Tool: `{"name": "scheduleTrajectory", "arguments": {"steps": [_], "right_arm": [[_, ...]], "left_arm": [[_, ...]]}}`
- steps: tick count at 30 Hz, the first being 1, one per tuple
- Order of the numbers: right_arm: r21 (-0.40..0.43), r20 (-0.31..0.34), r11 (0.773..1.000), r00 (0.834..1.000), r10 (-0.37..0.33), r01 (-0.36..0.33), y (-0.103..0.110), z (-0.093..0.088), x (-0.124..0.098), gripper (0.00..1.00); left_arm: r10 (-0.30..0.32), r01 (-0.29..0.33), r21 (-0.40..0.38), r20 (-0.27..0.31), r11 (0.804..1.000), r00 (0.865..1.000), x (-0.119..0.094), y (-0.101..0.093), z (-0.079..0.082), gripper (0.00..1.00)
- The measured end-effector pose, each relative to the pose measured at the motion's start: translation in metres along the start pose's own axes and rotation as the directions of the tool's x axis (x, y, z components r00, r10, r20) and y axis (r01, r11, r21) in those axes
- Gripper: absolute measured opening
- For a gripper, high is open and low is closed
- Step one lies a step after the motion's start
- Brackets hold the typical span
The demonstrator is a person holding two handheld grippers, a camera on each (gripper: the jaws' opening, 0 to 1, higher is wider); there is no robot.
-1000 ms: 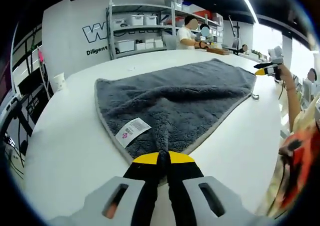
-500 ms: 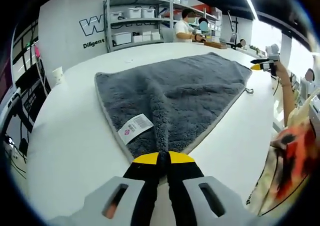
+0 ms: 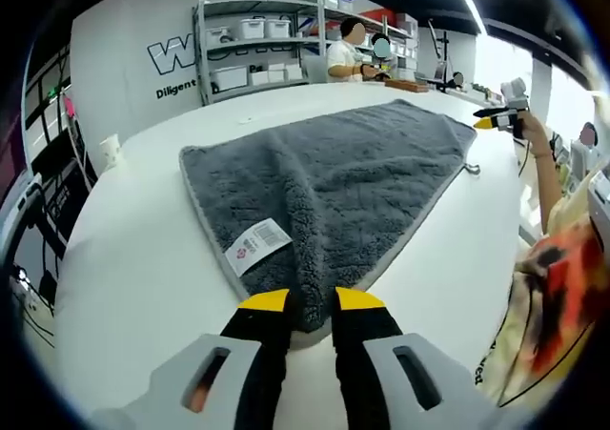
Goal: Open the folded towel by lifting each exposed corner and separating the folded layers until the towel lies flat within the target outline without major curled edges
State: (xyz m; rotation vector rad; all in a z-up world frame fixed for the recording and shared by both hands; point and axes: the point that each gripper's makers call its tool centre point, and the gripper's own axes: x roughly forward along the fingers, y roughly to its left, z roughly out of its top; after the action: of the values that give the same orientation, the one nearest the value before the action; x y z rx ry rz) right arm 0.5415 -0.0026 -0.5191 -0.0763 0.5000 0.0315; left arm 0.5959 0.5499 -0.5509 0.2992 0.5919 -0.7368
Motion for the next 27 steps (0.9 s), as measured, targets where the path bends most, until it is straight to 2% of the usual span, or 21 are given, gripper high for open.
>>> {"name": "scheduleTrajectory", "arguments": {"steps": [2, 4, 6, 9, 15, 19, 24, 27], "right_arm": [[-0.001, 0.0, 1.0, 1.0, 0.0, 0.0, 0.001, 0.0, 0.0, 0.97], [-0.002, -0.001, 1.0, 1.0, 0.0, 0.0, 0.001, 0.0, 0.0, 0.97], [-0.002, -0.001, 1.0, 1.0, 0.002, -0.002, 0.001, 0.0, 0.0, 0.97], [-0.002, 0.0, 1.0, 1.0, 0.004, -0.004, 0.002, 0.0, 0.0, 0.97], [0.003, -0.005, 1.0, 1.0, 0.0, 0.0, 0.001, -0.003, 0.0, 0.97], [0.006, -0.003, 1.0, 1.0, -0.001, 0.001, -0.003, -0.002, 0.0, 0.97], [0.002, -0.009, 1.0, 1.0, -0.001, 0.001, -0.002, -0.003, 0.0, 0.97], [-0.002, -0.013, 1.0, 1.0, 0.001, -0.001, -0.002, -0.004, 0.001, 0.98]], "left_arm": [[-0.002, 0.002, -0.009, 0.033, 1.0, 0.999, -0.003, 0.0, 0.007, 0.27], [-0.024, 0.027, -0.033, 0.096, 0.999, 0.995, -0.006, -0.003, 0.02, 0.33], [-0.026, 0.036, -0.069, 0.144, 0.997, 0.989, -0.007, -0.002, 0.03, 0.47], [-0.015, 0.028, -0.081, 0.153, 0.996, 0.988, -0.006, 0.003, 0.034, 0.68], [-0.001, 0.024, -0.117, 0.194, 0.993, 0.981, 0.0, 0.009, 0.042, 0.9], [-0.008, 0.032, -0.127, 0.183, 0.991, 0.983, 0.006, 0.008, 0.043, 1.0], [-0.025, 0.044, -0.107, 0.175, 0.993, 0.984, 0.013, 0.009, 0.048, 1.0], [-0.025, 0.044, -0.105, 0.182, 0.993, 0.983, 0.017, 0.015, 0.056, 1.0]]}}
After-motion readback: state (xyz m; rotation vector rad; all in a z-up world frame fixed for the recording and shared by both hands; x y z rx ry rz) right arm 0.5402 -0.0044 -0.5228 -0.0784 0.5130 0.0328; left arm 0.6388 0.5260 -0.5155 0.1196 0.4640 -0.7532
